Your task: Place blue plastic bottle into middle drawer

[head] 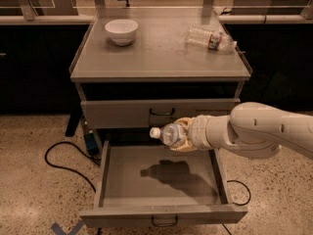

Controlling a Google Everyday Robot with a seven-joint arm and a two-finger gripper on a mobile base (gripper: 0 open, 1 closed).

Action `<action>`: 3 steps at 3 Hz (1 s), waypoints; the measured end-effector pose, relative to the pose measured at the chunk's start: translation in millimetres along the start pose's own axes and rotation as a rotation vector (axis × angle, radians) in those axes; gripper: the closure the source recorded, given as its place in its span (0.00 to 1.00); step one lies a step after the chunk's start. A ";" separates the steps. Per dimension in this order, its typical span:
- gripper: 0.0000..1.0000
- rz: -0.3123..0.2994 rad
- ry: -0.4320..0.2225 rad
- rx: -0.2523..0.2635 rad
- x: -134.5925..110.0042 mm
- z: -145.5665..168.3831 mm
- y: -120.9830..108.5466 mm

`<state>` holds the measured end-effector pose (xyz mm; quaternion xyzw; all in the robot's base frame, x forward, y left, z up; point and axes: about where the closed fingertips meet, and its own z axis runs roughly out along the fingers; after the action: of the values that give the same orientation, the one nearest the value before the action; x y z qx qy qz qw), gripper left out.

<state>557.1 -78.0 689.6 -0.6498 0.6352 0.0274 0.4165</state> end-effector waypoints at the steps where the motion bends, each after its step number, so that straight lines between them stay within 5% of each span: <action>1: 1.00 0.057 0.026 -0.018 29.8 25.0 18.5; 3: 1.00 0.201 0.135 -0.114 132.9 118.1 87.9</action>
Offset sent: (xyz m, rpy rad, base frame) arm 0.0074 -0.0306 -0.2514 -0.0272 0.2932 -0.1707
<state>566.3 -103.1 493.1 -0.6061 0.7210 0.0611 0.3303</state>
